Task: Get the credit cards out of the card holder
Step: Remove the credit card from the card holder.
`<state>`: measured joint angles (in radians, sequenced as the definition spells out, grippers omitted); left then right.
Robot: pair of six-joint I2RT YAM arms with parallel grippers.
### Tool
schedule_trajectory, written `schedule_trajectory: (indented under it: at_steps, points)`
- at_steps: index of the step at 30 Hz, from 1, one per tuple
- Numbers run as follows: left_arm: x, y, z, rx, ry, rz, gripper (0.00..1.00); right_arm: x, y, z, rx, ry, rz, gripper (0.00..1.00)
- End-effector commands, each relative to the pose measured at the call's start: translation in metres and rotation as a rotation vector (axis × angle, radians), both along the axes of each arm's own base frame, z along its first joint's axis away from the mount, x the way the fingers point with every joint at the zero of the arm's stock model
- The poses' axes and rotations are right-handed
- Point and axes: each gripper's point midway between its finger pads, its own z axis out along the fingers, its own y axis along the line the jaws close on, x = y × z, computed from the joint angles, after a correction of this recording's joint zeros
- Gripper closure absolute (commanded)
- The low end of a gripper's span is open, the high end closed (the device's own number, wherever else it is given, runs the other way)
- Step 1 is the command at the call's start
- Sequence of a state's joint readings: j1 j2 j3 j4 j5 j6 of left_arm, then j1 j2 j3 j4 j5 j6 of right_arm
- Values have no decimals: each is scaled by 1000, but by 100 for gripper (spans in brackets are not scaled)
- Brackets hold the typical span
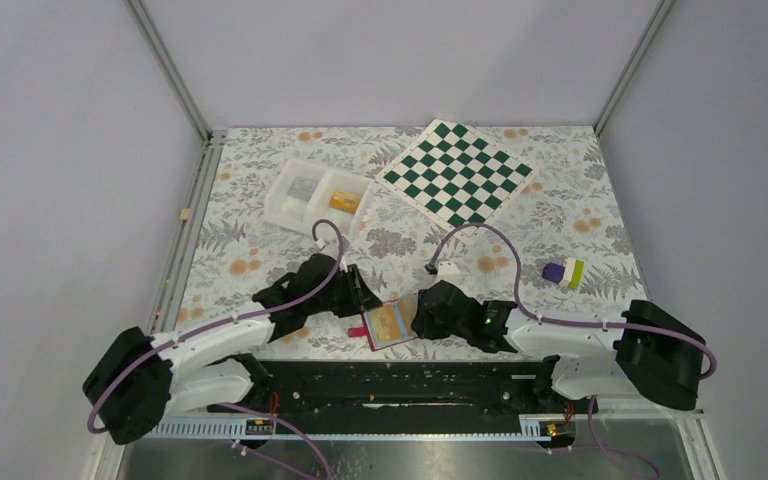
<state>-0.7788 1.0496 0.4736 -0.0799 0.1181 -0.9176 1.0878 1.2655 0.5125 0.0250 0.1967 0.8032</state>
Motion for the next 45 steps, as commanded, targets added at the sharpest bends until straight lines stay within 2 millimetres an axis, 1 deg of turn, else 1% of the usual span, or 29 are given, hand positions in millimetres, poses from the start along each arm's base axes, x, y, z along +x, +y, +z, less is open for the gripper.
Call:
schedule_trajectory:
  at_steps: [1,2,5,6,9,10,12,15,19,23,26,29,32,33,35,39,45]
  points:
    - [-5,-27,0,-118,15,-60,70,10,-17,14,-41,-45,-68,64]
    - [-6,-31,0,-124,12,-70,70,12,-22,18,-54,-67,-71,60]
    - [-6,-39,0,-111,7,-83,70,20,-34,26,-92,-103,-85,56]
    - [-6,-41,-1,-107,9,-85,70,22,-37,26,-107,-107,-82,53]
    - [-4,-46,-3,-96,9,-91,70,28,-39,27,-125,-115,-69,41]
    - [-4,-47,-5,-88,12,-93,70,30,-39,27,-132,-112,-62,39]
    - [-4,-49,-9,-76,23,-96,70,34,-38,24,-142,-93,-44,36]
    - [-3,-49,-13,-72,31,-83,70,40,-34,17,-135,-59,-17,40]
    - [0,-49,-14,-48,8,-56,70,45,-32,8,-144,-36,-2,48]
    - [-2,-60,-10,-49,-6,-52,70,42,-30,-6,-157,4,12,50]
    - [-6,-68,-14,-93,14,-47,70,36,-28,-13,-133,29,17,52]
    - [-6,-62,-32,-28,45,-15,70,32,-29,-17,-110,38,9,55]
    - [-3,-52,-45,36,50,29,70,26,-32,-22,-91,63,-5,64]
    - [-3,-48,-47,46,48,41,70,26,-29,-21,-69,60,-10,68]
    - [-1,-46,-48,49,40,54,70,22,-28,-26,-47,84,-22,72]
    - [1,-48,-42,12,6,63,68,11,-26,-36,1,145,-46,78]
    - [-6,-49,-51,3,27,66,67,8,-32,-41,4,151,-69,81]
